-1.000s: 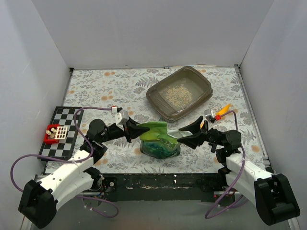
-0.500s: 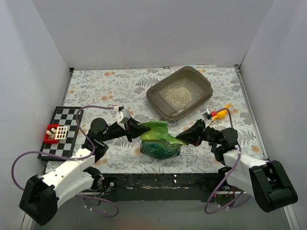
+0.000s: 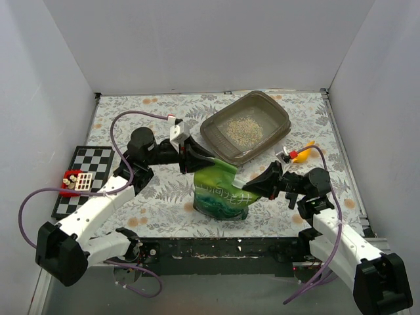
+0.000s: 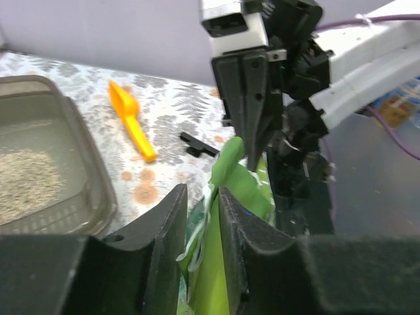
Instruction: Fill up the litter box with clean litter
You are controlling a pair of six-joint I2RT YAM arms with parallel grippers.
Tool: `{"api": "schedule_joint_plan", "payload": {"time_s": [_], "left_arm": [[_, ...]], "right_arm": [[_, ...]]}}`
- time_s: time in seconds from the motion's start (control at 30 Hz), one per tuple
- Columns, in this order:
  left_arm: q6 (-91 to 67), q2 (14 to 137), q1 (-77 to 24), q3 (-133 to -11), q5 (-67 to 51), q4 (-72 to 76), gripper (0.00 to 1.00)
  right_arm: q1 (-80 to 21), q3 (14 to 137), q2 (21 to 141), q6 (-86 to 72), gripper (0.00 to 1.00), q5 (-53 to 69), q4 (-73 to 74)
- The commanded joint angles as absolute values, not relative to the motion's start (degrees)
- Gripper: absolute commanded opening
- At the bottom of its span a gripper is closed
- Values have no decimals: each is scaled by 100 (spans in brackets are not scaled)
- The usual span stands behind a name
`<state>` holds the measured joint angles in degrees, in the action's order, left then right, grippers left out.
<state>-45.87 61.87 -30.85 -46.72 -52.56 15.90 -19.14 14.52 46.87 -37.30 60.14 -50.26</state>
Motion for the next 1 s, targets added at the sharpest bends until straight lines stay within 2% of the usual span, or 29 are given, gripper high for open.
{"api": "schedule_joint_plan", "payload": {"time_s": [0.0,0.2,0.43,0.57,0.67,0.8,0.97], "left_arm": [[-4438,6407,-3067,-4800,-6301,677,27],[-4841,6118,-3067,-4009,-6284,1053,31],[-5440,6047,-3067,-3498,-6179,1933,30],[-5537,6161,-3067,-3559,-5959,2074,20],[-5765,6345,-3067,-3682,-5924,2189,0],[-5968,6635,-3067,-4024,-5924,1629,0],[-6196,6689,-3067,-4175,-5827,687,0]], "right_arm": [[-1872,1802,4395,-3340,1,6003,-4509],[-1863,1635,4219,-3358,1,5968,-4474],[-1855,1600,4184,-3322,1,5915,-4447],[-1863,1591,4157,-3428,1,5898,-4439],[-1863,1538,4148,-3699,1,5810,-4456],[-1854,1319,4035,-4516,1,5512,-4790],[-1863,1503,4130,-5122,1,5519,-3895]]}}
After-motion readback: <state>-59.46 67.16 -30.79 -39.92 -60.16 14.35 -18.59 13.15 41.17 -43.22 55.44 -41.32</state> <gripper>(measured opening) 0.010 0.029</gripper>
